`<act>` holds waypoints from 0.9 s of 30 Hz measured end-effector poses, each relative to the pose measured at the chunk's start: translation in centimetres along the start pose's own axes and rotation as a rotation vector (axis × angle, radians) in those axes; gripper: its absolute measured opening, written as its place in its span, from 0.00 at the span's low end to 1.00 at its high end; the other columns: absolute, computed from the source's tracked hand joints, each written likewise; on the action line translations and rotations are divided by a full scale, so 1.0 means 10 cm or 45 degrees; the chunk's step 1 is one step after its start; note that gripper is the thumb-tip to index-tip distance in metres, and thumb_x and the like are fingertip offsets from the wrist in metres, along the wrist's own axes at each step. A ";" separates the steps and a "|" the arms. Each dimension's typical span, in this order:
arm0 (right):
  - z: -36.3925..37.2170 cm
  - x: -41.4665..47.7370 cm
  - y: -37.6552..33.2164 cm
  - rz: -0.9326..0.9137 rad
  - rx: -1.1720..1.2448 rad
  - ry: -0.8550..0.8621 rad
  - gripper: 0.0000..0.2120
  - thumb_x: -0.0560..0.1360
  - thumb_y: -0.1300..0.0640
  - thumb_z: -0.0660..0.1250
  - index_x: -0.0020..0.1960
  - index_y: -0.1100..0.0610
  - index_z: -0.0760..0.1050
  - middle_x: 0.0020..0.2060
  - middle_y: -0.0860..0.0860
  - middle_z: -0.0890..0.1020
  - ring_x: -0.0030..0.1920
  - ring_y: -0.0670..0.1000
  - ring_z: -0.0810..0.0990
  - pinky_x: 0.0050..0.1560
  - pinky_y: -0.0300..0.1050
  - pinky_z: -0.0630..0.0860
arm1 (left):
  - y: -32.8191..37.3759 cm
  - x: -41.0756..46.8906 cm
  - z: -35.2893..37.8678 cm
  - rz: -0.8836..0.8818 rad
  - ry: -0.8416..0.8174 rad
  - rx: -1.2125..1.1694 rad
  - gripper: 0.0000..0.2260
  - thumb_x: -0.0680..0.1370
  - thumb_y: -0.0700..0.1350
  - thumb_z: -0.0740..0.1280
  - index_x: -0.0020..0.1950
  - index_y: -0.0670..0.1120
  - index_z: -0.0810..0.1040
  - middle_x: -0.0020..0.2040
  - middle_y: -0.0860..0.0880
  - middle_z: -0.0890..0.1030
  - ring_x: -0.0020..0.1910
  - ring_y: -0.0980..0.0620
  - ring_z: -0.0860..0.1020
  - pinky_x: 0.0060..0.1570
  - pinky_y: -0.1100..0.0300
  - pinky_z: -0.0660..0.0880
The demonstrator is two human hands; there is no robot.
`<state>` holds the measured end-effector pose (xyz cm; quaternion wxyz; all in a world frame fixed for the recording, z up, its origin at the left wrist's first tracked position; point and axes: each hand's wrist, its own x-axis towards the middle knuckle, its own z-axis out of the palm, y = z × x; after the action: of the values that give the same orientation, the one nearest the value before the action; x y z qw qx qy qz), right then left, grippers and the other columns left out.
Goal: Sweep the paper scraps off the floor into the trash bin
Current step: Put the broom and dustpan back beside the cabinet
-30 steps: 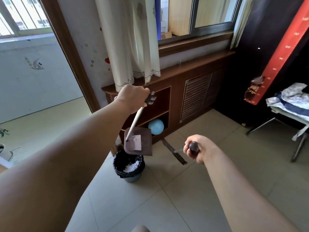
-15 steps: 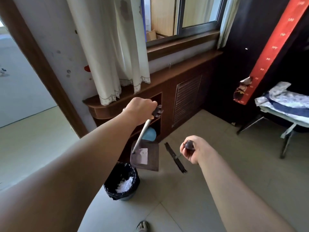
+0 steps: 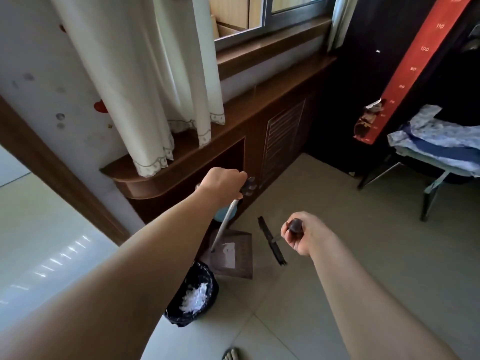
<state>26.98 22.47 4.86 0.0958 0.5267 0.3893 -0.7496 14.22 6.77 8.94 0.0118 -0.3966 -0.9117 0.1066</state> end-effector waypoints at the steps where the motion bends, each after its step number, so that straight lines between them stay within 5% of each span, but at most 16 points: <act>1: 0.04 0.06 -0.02 0.000 0.019 -0.003 0.10 0.75 0.67 0.52 0.37 0.62 0.65 0.27 0.53 0.71 0.16 0.47 0.70 0.16 0.30 0.65 | -0.02 0.04 0.04 0.008 -0.011 -0.001 0.15 0.79 0.54 0.65 0.60 0.47 0.72 0.51 0.50 0.78 0.49 0.47 0.80 0.41 0.56 0.73; 13: 0.53 0.67 -0.55 0.045 0.157 -0.121 0.10 0.75 0.64 0.54 0.36 0.60 0.66 0.30 0.52 0.70 0.18 0.49 0.74 0.18 0.32 0.68 | -0.35 0.64 0.43 0.069 -0.162 0.043 0.13 0.79 0.52 0.64 0.61 0.48 0.73 0.54 0.49 0.78 0.54 0.47 0.79 0.52 0.55 0.71; 21: 1.08 1.07 -0.95 0.057 0.100 -0.203 0.17 0.73 0.67 0.51 0.26 0.60 0.65 0.16 0.53 0.69 0.16 0.49 0.72 0.18 0.32 0.70 | -0.65 1.05 0.77 0.084 -0.282 0.093 0.15 0.77 0.51 0.68 0.63 0.50 0.74 0.57 0.50 0.77 0.57 0.48 0.75 0.57 0.55 0.68; 27: 1.52 1.54 -1.04 0.090 0.139 -0.251 0.10 0.74 0.66 0.54 0.36 0.60 0.68 0.24 0.55 0.72 0.15 0.49 0.71 0.19 0.34 0.71 | -0.90 1.24 1.02 0.043 -0.344 0.061 0.11 0.77 0.46 0.66 0.60 0.49 0.76 0.57 0.50 0.78 0.58 0.47 0.74 0.57 0.55 0.68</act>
<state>3.83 23.23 -1.24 0.1312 0.4684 0.3178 -0.8139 -1.84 7.91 0.03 -0.1033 -0.3935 -0.8954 0.1811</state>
